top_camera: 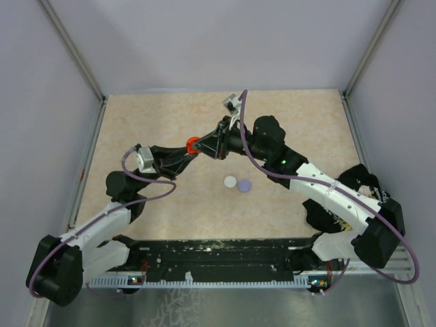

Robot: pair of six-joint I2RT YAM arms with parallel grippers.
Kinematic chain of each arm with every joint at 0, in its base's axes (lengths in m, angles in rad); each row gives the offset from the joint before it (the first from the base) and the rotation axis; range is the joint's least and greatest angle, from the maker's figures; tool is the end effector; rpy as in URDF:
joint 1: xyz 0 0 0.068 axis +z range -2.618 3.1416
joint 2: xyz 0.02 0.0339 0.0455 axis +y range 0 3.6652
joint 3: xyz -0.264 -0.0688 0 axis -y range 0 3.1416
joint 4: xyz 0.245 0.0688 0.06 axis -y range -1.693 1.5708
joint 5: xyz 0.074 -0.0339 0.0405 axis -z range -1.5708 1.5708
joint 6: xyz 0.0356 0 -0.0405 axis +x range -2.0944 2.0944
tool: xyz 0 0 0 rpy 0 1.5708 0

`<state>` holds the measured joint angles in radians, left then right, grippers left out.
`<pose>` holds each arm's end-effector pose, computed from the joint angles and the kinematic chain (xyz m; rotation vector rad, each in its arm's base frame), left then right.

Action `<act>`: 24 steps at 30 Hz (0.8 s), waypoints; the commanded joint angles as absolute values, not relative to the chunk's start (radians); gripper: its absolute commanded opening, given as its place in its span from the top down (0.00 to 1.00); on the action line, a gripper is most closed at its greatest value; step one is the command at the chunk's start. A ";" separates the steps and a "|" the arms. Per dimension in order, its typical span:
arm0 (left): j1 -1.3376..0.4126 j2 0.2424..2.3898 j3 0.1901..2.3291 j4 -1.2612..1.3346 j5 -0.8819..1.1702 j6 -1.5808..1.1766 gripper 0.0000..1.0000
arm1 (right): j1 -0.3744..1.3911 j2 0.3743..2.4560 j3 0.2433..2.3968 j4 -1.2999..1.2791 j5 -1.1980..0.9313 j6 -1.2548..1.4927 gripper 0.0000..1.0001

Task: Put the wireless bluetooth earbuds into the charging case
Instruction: Place the earbud in the charging case.

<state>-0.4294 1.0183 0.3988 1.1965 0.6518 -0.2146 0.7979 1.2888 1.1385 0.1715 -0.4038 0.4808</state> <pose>0.1742 -0.1035 0.3006 0.7196 0.9182 -0.8951 0.2026 0.2277 0.3920 -0.6097 1.5973 1.2948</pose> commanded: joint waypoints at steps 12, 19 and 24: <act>-0.425 0.987 0.384 1.275 0.699 -0.254 0.97 | 0.798 1.238 1.165 0.152 -0.324 0.385 0.71; -0.426 0.989 0.391 1.237 0.718 -0.264 0.97 | 0.793 1.237 1.197 0.110 -0.346 0.362 0.68; -0.426 0.978 0.394 1.164 0.745 -0.260 0.99 | 0.724 1.243 1.260 0.046 -0.488 0.384 0.59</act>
